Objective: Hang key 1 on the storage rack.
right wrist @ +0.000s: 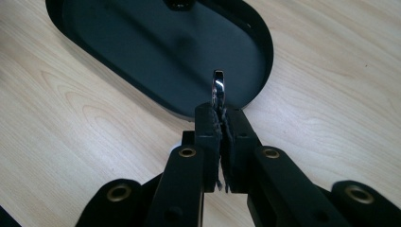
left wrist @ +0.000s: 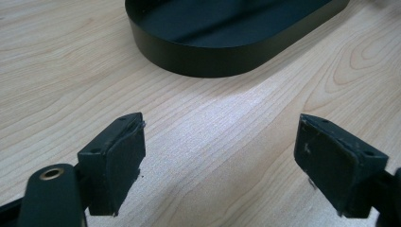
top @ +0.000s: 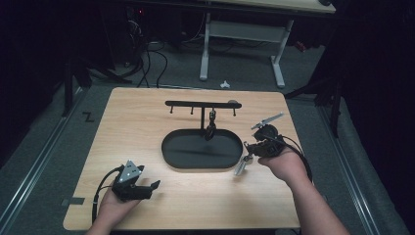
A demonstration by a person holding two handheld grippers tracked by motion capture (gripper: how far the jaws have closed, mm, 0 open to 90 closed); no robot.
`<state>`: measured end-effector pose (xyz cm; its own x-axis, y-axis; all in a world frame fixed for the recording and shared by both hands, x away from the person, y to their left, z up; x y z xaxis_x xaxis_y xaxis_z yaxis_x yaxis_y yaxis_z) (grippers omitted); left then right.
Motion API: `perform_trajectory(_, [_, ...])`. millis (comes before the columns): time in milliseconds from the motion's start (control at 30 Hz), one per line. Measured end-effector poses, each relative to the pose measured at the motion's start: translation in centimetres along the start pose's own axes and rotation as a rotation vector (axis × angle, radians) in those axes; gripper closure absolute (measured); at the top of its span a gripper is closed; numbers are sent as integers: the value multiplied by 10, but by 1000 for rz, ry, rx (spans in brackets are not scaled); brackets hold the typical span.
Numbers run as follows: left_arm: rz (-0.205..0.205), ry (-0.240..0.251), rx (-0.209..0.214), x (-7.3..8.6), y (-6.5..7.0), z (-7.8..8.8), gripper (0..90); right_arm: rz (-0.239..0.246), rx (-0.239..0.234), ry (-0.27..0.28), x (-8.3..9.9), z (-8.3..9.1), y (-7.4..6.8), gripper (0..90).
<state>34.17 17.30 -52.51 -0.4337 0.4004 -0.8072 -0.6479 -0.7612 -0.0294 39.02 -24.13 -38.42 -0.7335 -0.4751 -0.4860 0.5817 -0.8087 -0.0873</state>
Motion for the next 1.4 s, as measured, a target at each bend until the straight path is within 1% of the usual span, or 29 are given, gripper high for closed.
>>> perform_trajectory(133, [1, 0, 0, 0, 0, 0, 179, 8, -2, 10, -7, 3, 0, 864])
perform_trajectory(233, [-4, -2, 1, 0, 0, 1, 179, 9, 4, 17, -12, 7, -2, 864])
perform_trajectory(300, [-2, -3, 4, 0, 0, 0, 179, 18, 11, 20, -16, 9, -2, 864])
perform_trajectory(500, [-5, -5, 3, 0, 1, -1, 179, 16, 7, 37, -28, 15, -1, 864])
perform_trajectory(733, [-4, -6, 2, 0, 1, 0, 179, 21, 11, 45, -41, 14, 0, 865])
perform_trajectory(833, [3, -2, 2, 0, 1, 1, 179, 12, 4, 48, -46, 13, 0, 865])
perform_trajectory(933, [5, 1, 1, 0, 0, 2, 179, 15, 12, 42, -51, 13, 1, 865])
perform_trajectory(1000, [5, 2, 2, 0, 0, 2, 179, 11, 11, 43, -55, 14, 1, 865])
perform_trajectory(1033, [5, 3, -1, 0, -1, 2, 179, 18, 16, 45, -57, 15, 1, 864])
perform_trajectory(1167, [6, 7, 0, 0, -1, 3, 179, 19, 21, 50, -66, 16, 0, 864])
perform_trajectory(1233, [10, 5, 2, 0, -2, 2, 179, 23, 22, 49, -70, 15, 0, 864])
perform_trajectory(1400, [8, 4, 2, 0, -2, 3, 179, 8, 13, 43, -77, 8, 5, 864])
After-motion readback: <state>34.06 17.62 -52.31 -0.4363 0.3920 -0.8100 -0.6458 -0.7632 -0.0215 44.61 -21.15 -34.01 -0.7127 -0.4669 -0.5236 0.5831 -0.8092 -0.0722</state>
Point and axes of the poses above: each handheld gripper's, and its own axes: z roughly backward along the jaws, x roughly out of its underside, y roughly to its right, the point moved 1 cm from there along -z, roughly forward along the jaws, and after that the axes turned 5 degrees about -x, right-handed, at the moved point
